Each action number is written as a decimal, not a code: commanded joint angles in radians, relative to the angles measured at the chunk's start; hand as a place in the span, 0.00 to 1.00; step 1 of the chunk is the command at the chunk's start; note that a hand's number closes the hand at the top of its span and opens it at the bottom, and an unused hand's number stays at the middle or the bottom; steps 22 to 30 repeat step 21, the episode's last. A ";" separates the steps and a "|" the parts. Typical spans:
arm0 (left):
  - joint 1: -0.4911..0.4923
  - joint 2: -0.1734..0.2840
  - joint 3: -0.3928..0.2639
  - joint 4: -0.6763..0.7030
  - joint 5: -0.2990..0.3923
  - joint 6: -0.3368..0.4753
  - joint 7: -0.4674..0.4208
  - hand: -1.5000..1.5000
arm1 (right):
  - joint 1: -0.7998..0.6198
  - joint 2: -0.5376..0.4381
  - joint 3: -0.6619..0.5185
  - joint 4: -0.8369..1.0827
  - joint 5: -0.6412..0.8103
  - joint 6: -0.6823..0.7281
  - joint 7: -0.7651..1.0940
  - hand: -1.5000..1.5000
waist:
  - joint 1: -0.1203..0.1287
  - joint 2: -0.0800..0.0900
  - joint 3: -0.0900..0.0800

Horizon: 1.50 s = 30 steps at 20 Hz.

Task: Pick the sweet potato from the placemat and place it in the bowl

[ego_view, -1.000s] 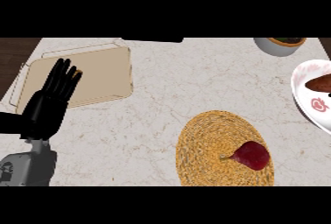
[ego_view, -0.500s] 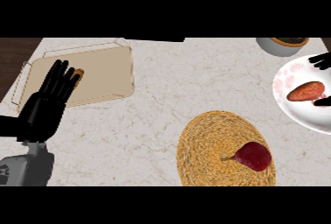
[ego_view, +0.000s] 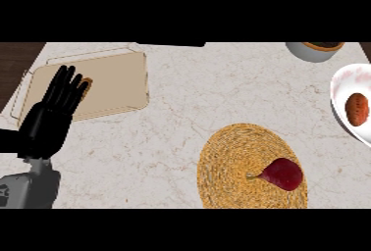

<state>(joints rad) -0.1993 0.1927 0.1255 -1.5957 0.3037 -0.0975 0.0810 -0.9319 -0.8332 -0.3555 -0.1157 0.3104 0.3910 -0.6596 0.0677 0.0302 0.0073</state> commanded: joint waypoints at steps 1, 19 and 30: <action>0.017 -0.019 -0.008 -0.001 -0.015 0.017 -0.012 0.50 | 0.025 -0.097 -0.062 0.043 -0.056 0.068 0.019 0.00 | -0.009 0.002 0.000; 0.028 -0.032 -0.005 0.002 -0.016 0.024 -0.024 0.50 | 0.214 -0.292 -0.117 0.031 -0.111 0.298 -0.009 0.00 | -0.030 0.006 0.010; 0.035 -0.008 0.007 -0.012 -0.006 0.000 -0.028 0.50 | 0.226 -0.302 -0.119 0.024 -0.112 0.287 0.003 0.00 | -0.017 0.009 0.014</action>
